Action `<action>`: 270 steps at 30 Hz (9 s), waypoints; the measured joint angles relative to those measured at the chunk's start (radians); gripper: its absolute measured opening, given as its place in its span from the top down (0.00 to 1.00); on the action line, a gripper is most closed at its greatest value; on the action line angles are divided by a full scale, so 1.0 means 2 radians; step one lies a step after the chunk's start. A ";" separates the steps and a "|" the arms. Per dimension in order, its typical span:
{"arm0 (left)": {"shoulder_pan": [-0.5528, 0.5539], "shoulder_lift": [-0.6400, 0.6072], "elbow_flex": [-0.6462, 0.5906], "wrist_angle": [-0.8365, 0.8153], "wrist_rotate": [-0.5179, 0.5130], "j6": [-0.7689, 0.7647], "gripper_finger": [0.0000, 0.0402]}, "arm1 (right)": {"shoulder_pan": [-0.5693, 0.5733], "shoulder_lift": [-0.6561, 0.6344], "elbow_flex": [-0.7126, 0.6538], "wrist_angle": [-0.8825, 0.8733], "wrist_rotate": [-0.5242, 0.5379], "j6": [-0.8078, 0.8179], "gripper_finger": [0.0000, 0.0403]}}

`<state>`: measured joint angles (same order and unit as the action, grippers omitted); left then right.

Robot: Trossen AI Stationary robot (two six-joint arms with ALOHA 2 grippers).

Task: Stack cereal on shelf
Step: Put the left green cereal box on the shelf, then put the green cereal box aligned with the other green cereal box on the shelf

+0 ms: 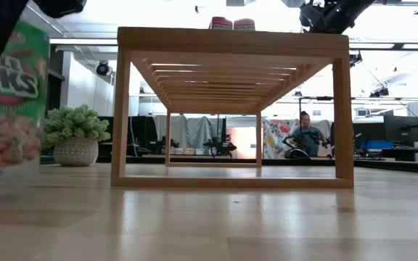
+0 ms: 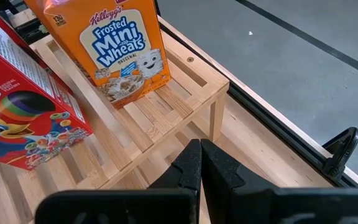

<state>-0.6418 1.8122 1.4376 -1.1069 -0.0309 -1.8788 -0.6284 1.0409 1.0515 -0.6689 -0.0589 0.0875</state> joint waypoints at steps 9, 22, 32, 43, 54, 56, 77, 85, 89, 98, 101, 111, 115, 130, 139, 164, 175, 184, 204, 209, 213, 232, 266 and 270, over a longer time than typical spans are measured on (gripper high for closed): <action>-0.002 -0.114 0.018 0.007 0.105 0.134 0.64 | 0.000 0.000 0.000 0.000 0.000 -0.001 1.00; 0.180 -0.170 0.133 0.032 0.102 0.395 0.67 | 0.000 0.000 0.000 0.043 -0.059 -0.007 1.00; 0.270 -0.003 0.386 -0.051 0.055 0.722 0.67 | 0.000 0.000 0.000 0.060 -0.060 0.026 1.00; 0.255 0.064 0.449 -0.104 -0.041 1.059 0.67 | 0.000 0.000 0.000 0.097 -0.066 0.066 1.00; 0.276 0.069 0.449 -0.140 -0.022 1.223 0.67 | 0.016 -0.001 0.000 0.151 -0.102 0.173 1.00; 0.281 0.077 0.449 -0.139 -0.020 1.258 0.67 | 0.022 -0.001 0.000 0.154 -0.102 0.179 1.00; 0.306 0.113 0.448 -0.165 -0.031 1.321 0.65 | 0.041 -0.001 0.000 0.162 -0.075 0.165 1.00; 0.308 0.113 0.448 -0.162 -0.049 1.332 0.53 | 0.041 -0.001 0.000 0.161 -0.075 0.161 1.00; 0.309 0.113 0.448 -0.139 -0.061 1.334 0.48 | 0.041 -0.001 0.000 0.161 -0.075 0.158 1.00; 0.307 0.113 0.448 -0.128 -0.072 1.320 0.45 | 0.041 -0.001 0.000 0.161 -0.075 0.158 1.00; 0.307 0.110 0.448 -0.128 -0.072 1.320 0.45 | 0.041 -0.001 0.000 0.161 -0.075 0.158 1.00; 0.307 0.091 0.458 -0.113 -0.074 1.310 0.45 | 0.041 0.000 0.000 0.161 -0.075 0.156 1.00; 0.307 0.073 0.459 -0.107 -0.074 1.297 0.45 | 0.041 0.000 0.000 0.163 -0.075 0.156 1.00; 0.312 -0.098 0.317 -0.027 -0.038 1.043 0.94 | 0.093 0.000 0.000 0.082 -0.175 0.121 1.00; 0.277 -0.272 -0.133 0.448 -0.030 0.865 0.99 | 0.239 0.000 -0.075 0.133 -0.068 0.187 1.00; 0.291 -0.185 -0.264 0.635 -0.094 0.758 1.00 | 0.323 0.070 -0.158 0.347 0.099 0.332 1.00; 0.318 -0.185 -0.264 0.633 -0.079 0.776 1.00 | 0.343 0.076 -0.158 0.375 0.106 0.362 1.00; 0.319 -0.215 -0.264 0.595 -0.076 0.811 1.00 | 0.351 0.071 -0.118 0.316 0.090 0.323 1.00; 0.284 -0.383 -0.264 0.542 -0.134 0.808 1.00 | 0.356 0.050 0.091 -0.115 -0.084 0.180 0.85; 0.272 -0.383 -0.264 0.549 -0.161 0.773 1.00 | 0.408 0.050 0.102 -0.152 -0.150 0.174 0.58; 0.266 -0.383 -0.264 0.549 -0.162 0.749 1.00 | 0.489 0.056 0.102 -0.150 -0.168 0.174 0.36; 0.257 -0.383 -0.264 0.552 -0.162 0.748 1.00 | 0.776 0.221 0.102 -0.191 0.020 0.174 0.24; 0.255 -0.378 -0.264 0.446 -0.232 0.653 1.00 | 0.797 0.224 0.036 -0.167 0.073 0.102 0.52; 0.255 -0.378 -0.264 0.446 -0.232 0.660 1.00 | 0.790 0.158 0.036 -0.155 0.072 0.130 0.69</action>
<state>-0.1323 1.0559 0.9089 -0.2151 -0.4952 -0.5579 0.9515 1.3566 1.1244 -0.9783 0.0849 0.3468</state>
